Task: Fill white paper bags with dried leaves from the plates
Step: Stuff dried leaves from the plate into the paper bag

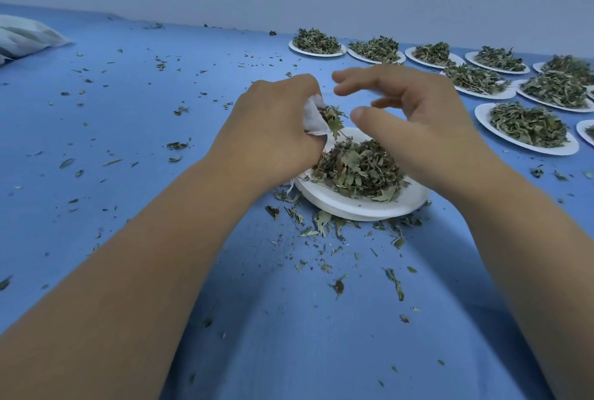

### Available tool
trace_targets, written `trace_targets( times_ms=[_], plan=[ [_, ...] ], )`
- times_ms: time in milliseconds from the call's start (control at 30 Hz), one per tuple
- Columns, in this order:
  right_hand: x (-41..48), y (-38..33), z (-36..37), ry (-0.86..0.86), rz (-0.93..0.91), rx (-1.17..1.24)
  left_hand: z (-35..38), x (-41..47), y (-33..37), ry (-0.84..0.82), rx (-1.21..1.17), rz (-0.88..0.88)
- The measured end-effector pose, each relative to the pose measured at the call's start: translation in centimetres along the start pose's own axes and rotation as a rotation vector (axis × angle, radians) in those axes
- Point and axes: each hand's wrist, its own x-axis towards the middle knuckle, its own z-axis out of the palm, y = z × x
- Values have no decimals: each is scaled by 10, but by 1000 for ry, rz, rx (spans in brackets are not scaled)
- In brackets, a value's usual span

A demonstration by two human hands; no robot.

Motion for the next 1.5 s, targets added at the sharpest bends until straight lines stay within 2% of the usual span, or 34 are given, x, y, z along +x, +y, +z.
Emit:
trace_targets(
  times_ms=[233,400,533,700,833,933,1100,1267,1400,1500],
  plan=[
    [-2,-2,6,31,-95,-37,2,-1,4,-35,97,68],
    [-2,-8,17,59,-77,-2,0,-3,10,-46,165,109],
    [-4,-9,9,11,-19,116,-2,-2,3,-20,150,59],
    [-6,-12,11,-172,30,146,-2,-1,6,-47,168,28],
    [-6,-10,8,-185,12,175,-4,0,4,-36,167,19],
    [-6,-8,0,-111,-36,57,-7,0,-1,-15,99,0],
    [-6,-8,-11,-126,-63,-155,-7,2,-2,-25,89,-46],
    [-6,2,-28,-419,87,-394,-10,3,-13,-88,-25,-166],
    [-7,7,-18,-299,70,-327,-8,3,-14,-207,-53,-260],
    [-6,7,-22,-200,24,-317,-8,3,-20,-189,-53,-288]
  ],
)
